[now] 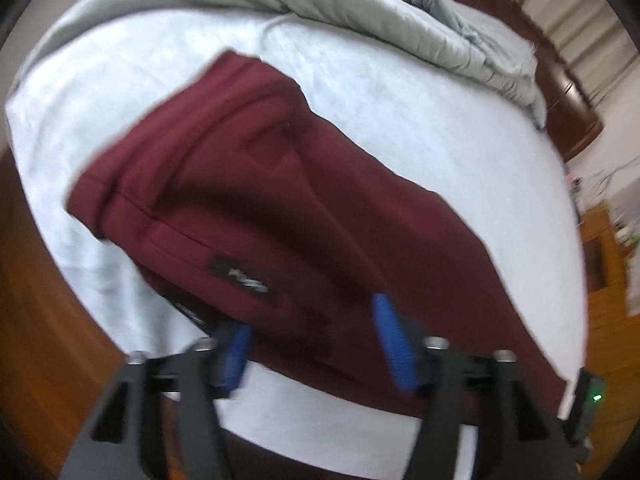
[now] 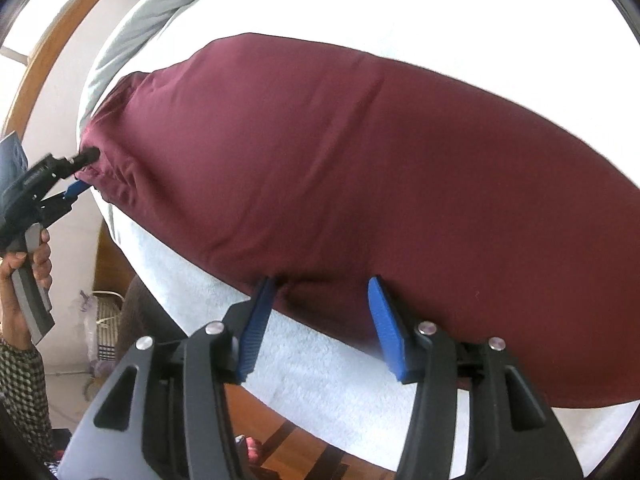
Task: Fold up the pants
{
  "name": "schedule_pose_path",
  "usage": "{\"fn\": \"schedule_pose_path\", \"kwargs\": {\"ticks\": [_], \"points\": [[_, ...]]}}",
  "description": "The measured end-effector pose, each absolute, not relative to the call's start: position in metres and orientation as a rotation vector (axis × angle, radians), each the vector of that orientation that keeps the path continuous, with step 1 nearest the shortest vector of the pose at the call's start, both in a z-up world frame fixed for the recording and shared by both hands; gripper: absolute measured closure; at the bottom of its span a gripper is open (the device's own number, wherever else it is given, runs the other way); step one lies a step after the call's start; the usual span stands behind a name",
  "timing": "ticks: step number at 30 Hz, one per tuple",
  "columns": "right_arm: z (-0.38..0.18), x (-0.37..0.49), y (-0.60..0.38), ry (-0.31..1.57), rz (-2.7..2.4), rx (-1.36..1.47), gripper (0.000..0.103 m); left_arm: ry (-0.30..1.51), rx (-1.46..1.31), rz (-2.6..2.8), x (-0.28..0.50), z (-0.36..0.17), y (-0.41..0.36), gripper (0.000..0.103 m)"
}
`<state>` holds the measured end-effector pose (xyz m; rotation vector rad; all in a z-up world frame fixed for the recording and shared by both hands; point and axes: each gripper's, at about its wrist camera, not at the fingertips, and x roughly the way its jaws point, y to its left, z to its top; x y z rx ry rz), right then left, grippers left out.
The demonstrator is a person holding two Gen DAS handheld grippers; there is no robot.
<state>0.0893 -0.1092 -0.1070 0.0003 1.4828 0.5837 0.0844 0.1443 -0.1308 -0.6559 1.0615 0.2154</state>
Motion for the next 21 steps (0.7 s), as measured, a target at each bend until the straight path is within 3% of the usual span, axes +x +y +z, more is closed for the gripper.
{"fn": "schedule_pose_path", "kwargs": {"ticks": [2, 4, 5, 6, 7, 11, 14, 17, 21], "points": [[-0.101, 0.088, -0.107, 1.471, 0.584, -0.008, 0.051, 1.055, -0.663, 0.212, 0.083, -0.134, 0.142, 0.031], [-0.097, 0.087, -0.108, 1.468, 0.590, 0.007, 0.051, 1.057, -0.673, 0.224, 0.088, -0.138, 0.135, 0.034], [-0.096, 0.088, -0.108, 1.467, 0.586, 0.007, 0.051, 1.055, -0.675, 0.234, 0.084, -0.139, 0.132, 0.043], [-0.096, 0.087, -0.108, 1.468, 0.576, -0.002, 0.051, 1.071, -0.646, 0.277, 0.079, -0.140, 0.132, 0.059], [-0.098, 0.086, -0.109, 1.471, 0.565, -0.010, 0.050, 1.106, -0.612, 0.331, 0.078, -0.144, 0.133, 0.065], [-0.111, 0.085, -0.112, 1.496, 0.542, -0.019, 0.050, 1.129, -0.661, 0.349, 0.067, -0.160, 0.145, 0.071], [-0.109, 0.085, -0.109, 1.489, 0.543, -0.043, 0.050, 1.127, -0.594, 0.333, 0.062, -0.153, 0.137, 0.071], [-0.101, 0.085, -0.115, 1.480, 0.545, -0.007, 0.050, 1.129, -0.615, 0.309, 0.054, -0.142, 0.129, 0.041], [-0.091, 0.082, -0.127, 1.464, 0.534, 0.036, 0.048, 1.113, -0.691, 0.225, 0.041, -0.134, 0.110, 0.040]]}}
